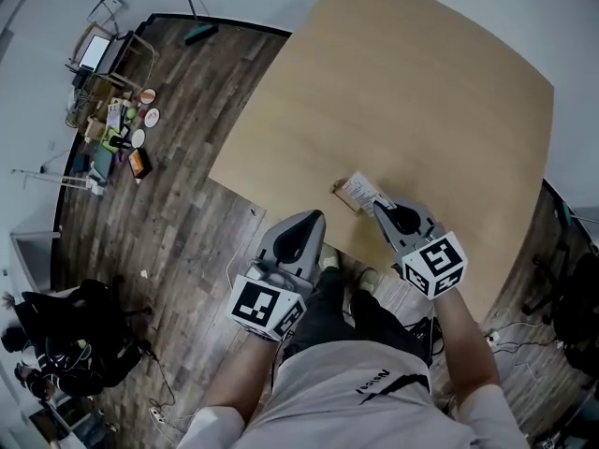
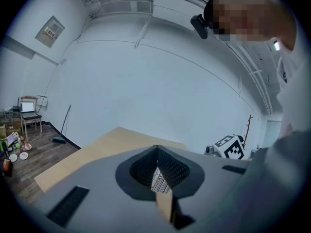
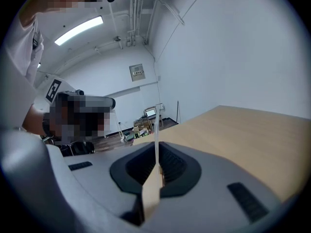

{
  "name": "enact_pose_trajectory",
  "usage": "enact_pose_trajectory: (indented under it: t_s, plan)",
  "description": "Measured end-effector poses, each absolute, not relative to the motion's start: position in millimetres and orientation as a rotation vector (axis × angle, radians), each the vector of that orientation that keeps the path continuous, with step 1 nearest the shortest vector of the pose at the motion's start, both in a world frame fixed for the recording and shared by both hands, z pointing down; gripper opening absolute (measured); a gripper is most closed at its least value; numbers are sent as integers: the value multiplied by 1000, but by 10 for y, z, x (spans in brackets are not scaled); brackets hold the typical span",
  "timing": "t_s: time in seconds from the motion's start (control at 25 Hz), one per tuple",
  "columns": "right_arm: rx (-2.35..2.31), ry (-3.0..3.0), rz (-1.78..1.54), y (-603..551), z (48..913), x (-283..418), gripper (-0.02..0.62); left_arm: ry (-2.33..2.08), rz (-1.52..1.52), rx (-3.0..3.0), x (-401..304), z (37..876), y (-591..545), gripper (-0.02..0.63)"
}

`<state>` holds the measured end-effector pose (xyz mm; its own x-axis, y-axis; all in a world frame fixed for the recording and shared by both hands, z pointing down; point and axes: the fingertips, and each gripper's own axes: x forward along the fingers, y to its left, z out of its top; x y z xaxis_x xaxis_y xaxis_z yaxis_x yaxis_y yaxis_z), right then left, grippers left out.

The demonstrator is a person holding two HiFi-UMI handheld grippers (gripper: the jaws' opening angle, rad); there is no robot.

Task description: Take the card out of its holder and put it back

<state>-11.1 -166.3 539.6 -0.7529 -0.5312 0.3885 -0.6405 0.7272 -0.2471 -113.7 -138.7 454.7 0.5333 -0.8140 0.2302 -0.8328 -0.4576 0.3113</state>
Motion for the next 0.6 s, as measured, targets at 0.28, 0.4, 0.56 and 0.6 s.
enact_pose_trajectory:
  t_s: [0.28,0.4,0.56,0.6]
  plan:
    - [865,-2624,563,-1766,5820,-268,26,-1334,108,2355,-1228,4813,-1476,12]
    - [852,-2617,577,-1763,5916,-261,26,-1331,114,2337,-1220,4847,-1509,12]
    - [878,-2623,597,-1791,5992,-247,26,-1322,125,2320,-1228,4923,-1531,12]
    - [881,-2624,593,-1797,6000,-244,26,-1318,125,2318,-1222,4933,-1534,12]
